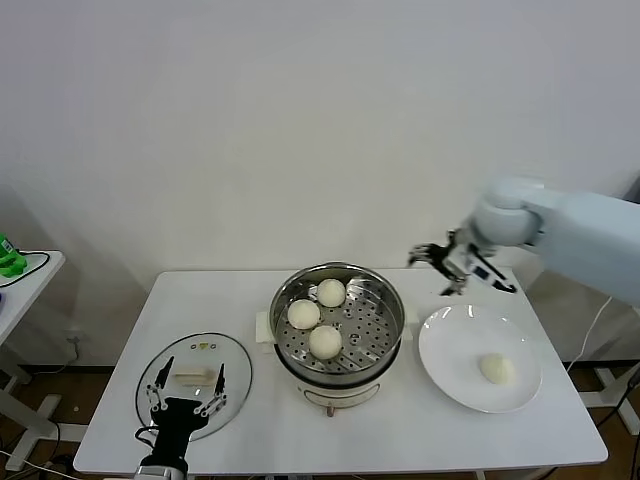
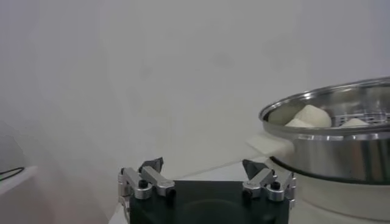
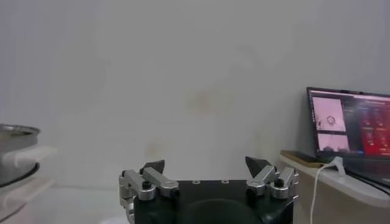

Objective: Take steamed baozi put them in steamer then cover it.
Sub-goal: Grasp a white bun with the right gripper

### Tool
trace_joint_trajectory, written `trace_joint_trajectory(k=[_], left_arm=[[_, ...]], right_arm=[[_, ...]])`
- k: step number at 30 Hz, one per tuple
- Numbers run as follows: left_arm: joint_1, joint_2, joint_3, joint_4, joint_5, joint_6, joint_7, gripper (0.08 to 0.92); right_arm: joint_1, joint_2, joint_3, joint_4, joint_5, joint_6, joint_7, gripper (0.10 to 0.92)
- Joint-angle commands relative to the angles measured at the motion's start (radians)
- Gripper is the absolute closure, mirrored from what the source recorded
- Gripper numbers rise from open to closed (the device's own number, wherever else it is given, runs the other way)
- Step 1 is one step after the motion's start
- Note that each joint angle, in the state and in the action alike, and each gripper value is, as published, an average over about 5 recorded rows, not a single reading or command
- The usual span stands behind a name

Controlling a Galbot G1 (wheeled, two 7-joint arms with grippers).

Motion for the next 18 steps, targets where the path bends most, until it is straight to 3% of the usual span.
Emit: trace_joint_trajectory(k=[1, 18], left_arm=[[-0.009, 0.008, 0.024, 0.004, 0.0, 0.0, 0.0, 0.177], [-0.013, 0.001, 0.033, 0.013, 0.013, 0.001, 0.001, 0.177]], right_arm=[[-0.033, -0.216, -0.102, 0.028, 0.012, -0.217, -0.026, 0.203], [-0.464, -0.213, 0.206, -0.1, 0.061, -0.352, 0.069, 0.203]])
